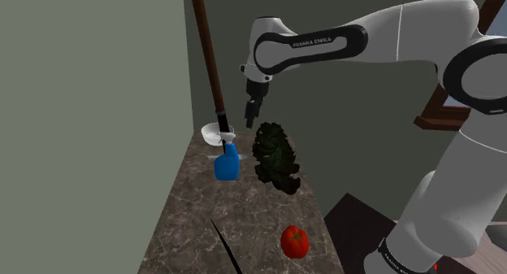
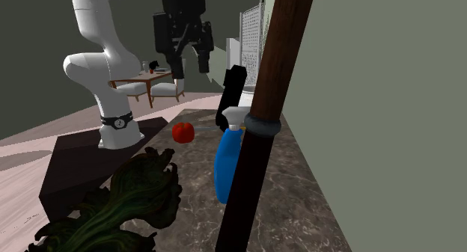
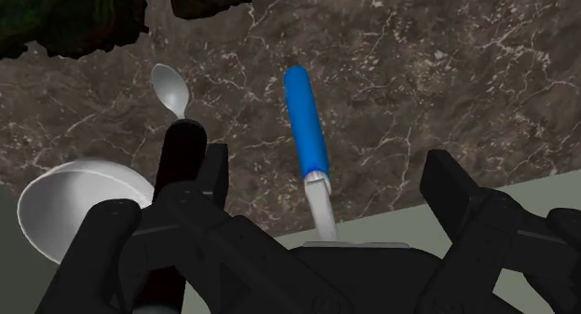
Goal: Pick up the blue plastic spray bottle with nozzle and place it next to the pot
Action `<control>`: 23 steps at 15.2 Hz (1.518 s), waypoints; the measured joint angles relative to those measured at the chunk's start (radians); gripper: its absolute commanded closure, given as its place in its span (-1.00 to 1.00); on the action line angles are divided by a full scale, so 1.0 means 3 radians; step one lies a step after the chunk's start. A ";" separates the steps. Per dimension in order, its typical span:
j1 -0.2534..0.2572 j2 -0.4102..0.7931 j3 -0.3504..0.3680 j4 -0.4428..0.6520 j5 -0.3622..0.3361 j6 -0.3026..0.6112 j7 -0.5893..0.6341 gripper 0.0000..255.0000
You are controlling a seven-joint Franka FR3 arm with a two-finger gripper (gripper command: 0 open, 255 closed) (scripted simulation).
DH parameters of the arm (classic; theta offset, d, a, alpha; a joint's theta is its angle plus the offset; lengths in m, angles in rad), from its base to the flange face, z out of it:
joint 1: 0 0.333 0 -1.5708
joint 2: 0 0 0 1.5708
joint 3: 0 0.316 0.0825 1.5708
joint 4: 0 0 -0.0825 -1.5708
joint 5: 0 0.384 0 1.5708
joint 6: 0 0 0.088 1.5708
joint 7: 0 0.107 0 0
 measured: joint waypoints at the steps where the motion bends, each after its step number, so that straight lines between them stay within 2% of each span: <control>1: 0.0023 0.0130 0.0022 0.0105 -0.0025 0.0002 -0.0028 -1.00; 6: 0.0128 0.0784 0.0106 0.0715 -0.0170 -0.0075 -0.0206 -1.00; 8: 0.0150 0.0916 0.0119 0.0823 -0.0201 -0.0076 -0.0244 -1.00; 14: 0.0164 0.1004 0.0124 0.0655 -0.0219 0.0172 -0.0240 -1.00; 21: 0.0161 0.1017 0.0122 0.0619 -0.0222 0.0222 -0.0244 -1.00; 22: 0.0161 0.1017 0.0122 0.0619 -0.0222 0.0222 -0.0244 1.00; 23: 0.0161 0.1017 0.0122 0.0619 -0.0222 0.0222 -0.0244 1.00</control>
